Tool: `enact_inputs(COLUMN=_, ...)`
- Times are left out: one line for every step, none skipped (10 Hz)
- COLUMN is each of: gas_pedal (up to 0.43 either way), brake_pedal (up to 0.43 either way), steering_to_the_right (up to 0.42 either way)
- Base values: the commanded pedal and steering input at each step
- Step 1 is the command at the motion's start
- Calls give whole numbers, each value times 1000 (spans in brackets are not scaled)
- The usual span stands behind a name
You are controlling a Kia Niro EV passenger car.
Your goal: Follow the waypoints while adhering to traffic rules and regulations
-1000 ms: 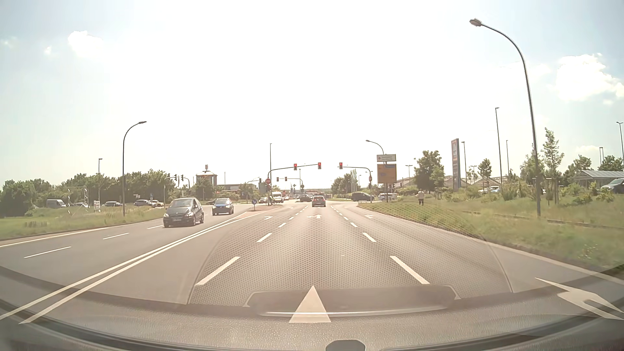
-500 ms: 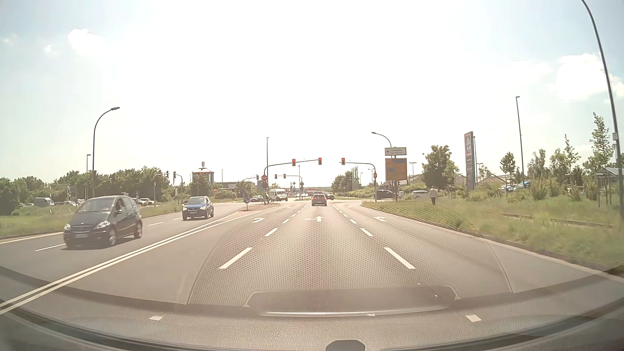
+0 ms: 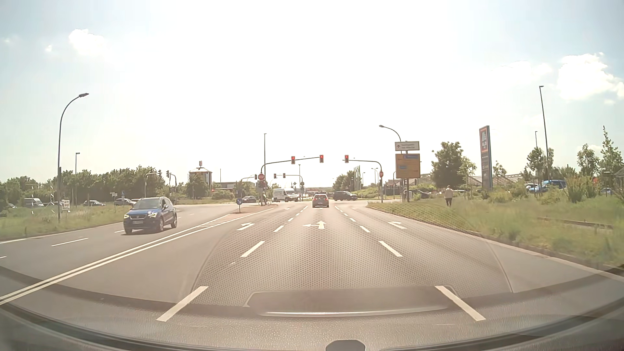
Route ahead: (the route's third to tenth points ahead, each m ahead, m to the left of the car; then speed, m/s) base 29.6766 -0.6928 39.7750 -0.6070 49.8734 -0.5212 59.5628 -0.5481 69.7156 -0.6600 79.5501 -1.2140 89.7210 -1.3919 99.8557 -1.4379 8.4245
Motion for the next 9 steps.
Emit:
enact_inputs(gas_pedal=0, brake_pedal=0, steering_to_the_right=0)
enact_inputs(gas_pedal=0, brake_pedal=0, steering_to_the_right=2)
enact_inputs(gas_pedal=0, brake_pedal=0, steering_to_the_right=2)
enact_inputs(gas_pedal=0, brake_pedal=0, steering_to_the_right=2)
enact_inputs(gas_pedal=0, brake_pedal=0, steering_to_the_right=2)
enact_inputs(gas_pedal=0, brake_pedal=0, steering_to_the_right=2)
enact_inputs(gas_pedal=0, brake_pedal=0, steering_to_the_right=4)
enact_inputs(gas_pedal=0, brake_pedal=0, steering_to_the_right=6)
enact_inputs(gas_pedal=0, brake_pedal=0, steering_to_the_right=6)
